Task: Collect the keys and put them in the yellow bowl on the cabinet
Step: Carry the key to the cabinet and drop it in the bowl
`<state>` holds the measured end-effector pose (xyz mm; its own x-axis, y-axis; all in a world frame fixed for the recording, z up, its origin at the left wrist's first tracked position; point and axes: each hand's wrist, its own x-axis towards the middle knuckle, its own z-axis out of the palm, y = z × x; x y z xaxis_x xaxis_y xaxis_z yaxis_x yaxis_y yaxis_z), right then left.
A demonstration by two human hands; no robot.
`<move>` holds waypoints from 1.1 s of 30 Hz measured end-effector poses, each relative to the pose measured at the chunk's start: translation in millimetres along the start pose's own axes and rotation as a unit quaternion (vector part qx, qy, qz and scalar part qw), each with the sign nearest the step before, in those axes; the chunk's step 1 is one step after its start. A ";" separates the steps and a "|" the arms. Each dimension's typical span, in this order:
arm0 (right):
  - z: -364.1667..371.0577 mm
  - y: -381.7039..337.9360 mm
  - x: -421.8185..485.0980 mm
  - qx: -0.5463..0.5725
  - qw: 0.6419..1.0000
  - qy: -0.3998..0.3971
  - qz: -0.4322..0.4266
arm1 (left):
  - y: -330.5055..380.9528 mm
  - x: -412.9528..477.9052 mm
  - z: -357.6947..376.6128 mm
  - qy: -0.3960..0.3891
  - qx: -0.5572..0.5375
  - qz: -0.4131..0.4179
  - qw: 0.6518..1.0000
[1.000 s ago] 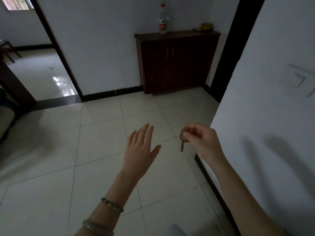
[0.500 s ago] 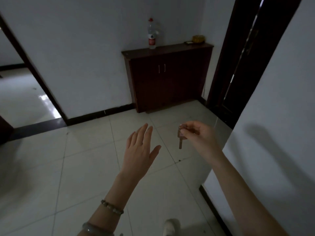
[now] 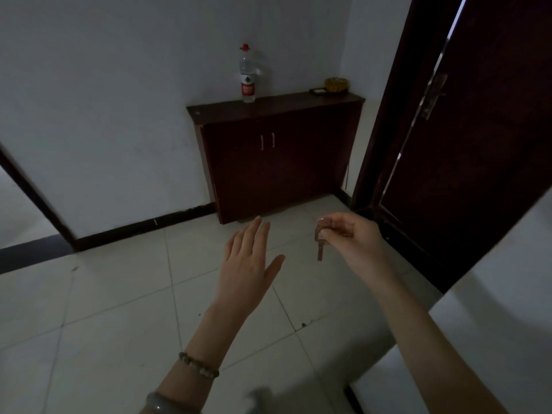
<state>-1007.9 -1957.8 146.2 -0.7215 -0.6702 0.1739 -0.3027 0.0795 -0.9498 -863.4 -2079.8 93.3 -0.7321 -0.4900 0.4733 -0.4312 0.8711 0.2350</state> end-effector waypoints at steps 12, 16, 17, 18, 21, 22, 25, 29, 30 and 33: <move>28.4 26.7 212.5 -0.014 0.998 0.054 -0.010 | -79.3 205.8 85.6 0.000 -0.044 0.061 0.997; 34.7 30.0 282.0 -0.011 0.996 0.081 -0.019 | -106.8 278.8 110.9 0.003 -0.046 0.094 0.995; 35.2 32.8 296.3 -0.012 0.996 0.090 -0.017 | -111.9 295.0 117.5 0.001 -0.047 0.103 0.994; 35.5 36.0 310.0 -0.013 0.995 0.097 -0.013 | -116.3 310.1 123.7 -0.002 -0.049 0.111 0.993; 34.4 45.8 345.5 -0.012 0.993 0.114 0.003 | -125.0 349.6 141.5 -0.010 -0.052 0.132 0.990; 33.8 49.1 356.7 -0.011 0.993 0.119 0.007 | -127.3 361.8 147.5 -0.012 -0.054 0.136 0.989; 30.2 60.1 393.4 -0.007 0.991 0.136 0.010 | -132.9 399.3 167.4 -0.015 -0.063 0.149 0.987; 21.2 77.9 449.2 -0.017 0.990 0.141 0.003 | -137.4 449.8 202.7 -0.017 -0.073 0.157 0.985; 18.1 82.9 464.9 -0.017 0.990 0.143 0.003 | -138.4 463.5 212.5 -0.016 -0.076 0.157 0.985; 5.4 98.7 517.8 -0.007 0.989 0.148 0.007 | -142.8 510.7 244.3 -0.018 -0.080 0.155 0.985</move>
<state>-1408.0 -2300.9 141.1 -0.8758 -0.4239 0.2309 -0.2981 0.0988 -0.9494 -1304.6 -2462.3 94.0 -0.8345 -0.1976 0.5143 -0.0976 0.9717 0.2150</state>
